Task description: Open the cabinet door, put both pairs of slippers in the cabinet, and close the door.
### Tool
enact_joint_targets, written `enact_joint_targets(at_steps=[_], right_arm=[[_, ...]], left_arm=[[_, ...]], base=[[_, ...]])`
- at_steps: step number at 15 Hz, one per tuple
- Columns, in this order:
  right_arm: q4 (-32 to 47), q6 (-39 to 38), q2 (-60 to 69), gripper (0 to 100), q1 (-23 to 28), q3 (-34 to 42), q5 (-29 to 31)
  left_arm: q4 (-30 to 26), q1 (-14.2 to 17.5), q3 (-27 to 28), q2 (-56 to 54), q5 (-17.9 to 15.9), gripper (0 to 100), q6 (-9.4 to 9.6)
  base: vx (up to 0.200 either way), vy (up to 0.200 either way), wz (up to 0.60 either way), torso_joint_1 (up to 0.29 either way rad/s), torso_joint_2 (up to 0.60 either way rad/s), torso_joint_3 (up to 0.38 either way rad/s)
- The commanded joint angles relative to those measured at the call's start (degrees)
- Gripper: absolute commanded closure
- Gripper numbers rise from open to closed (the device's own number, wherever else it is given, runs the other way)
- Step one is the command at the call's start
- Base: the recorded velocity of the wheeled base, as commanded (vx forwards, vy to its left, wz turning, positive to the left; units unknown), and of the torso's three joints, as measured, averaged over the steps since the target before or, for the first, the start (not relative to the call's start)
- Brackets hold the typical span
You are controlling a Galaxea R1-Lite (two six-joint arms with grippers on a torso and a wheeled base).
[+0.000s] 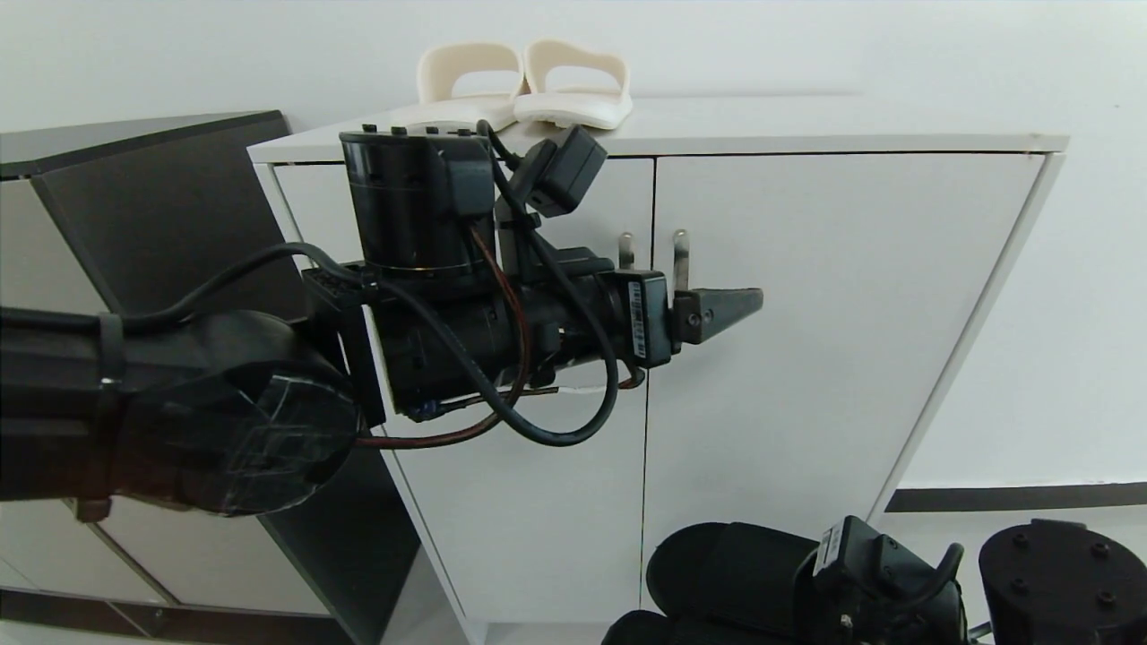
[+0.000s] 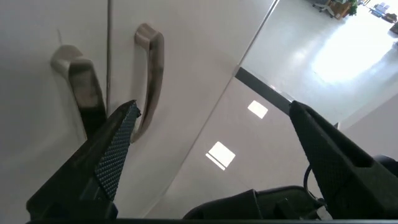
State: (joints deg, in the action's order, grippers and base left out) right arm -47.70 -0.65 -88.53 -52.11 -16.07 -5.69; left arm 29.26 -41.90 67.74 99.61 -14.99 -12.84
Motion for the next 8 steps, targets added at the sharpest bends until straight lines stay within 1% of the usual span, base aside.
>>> enact_joint_targets(at_steps=[1,4,6,7,8], right_arm=[[-0.02,0.03,0.02,100,0.0,-0.02,-0.02],[-0.02,-0.06,-0.07,100,-0.09,-0.1,-0.02],[-0.02,-0.06,0.02,100,-0.09,0.07,-0.11],[0.07,-0.06,0.02,100,-0.09,0.07,-0.11],[0.07,-0.06,0.02,100,-0.09,0.07,-0.2]], left_arm=[[0.01,-0.2,1.34,2.08,0.14,0,0.0],[0.19,-1.17,2.04,3.13,0.14,0,0.0],[0.19,-1.17,1.95,3.05,0.05,0,0.0],[0.19,-1.17,1.95,2.96,0.05,100,0.09],[0.19,-1.17,1.95,2.96,0.05,100,0.09]], base=[[0.0,0.0,0.0,0.0,0.0,0.0],[0.0,0.0,0.0,0.0,0.0,0.0],[0.0,0.0,0.0,0.0,0.0,0.0],[0.0,0.0,0.0,0.0,0.0,0.0],[0.0,0.0,0.0,0.0,0.0,0.0]])
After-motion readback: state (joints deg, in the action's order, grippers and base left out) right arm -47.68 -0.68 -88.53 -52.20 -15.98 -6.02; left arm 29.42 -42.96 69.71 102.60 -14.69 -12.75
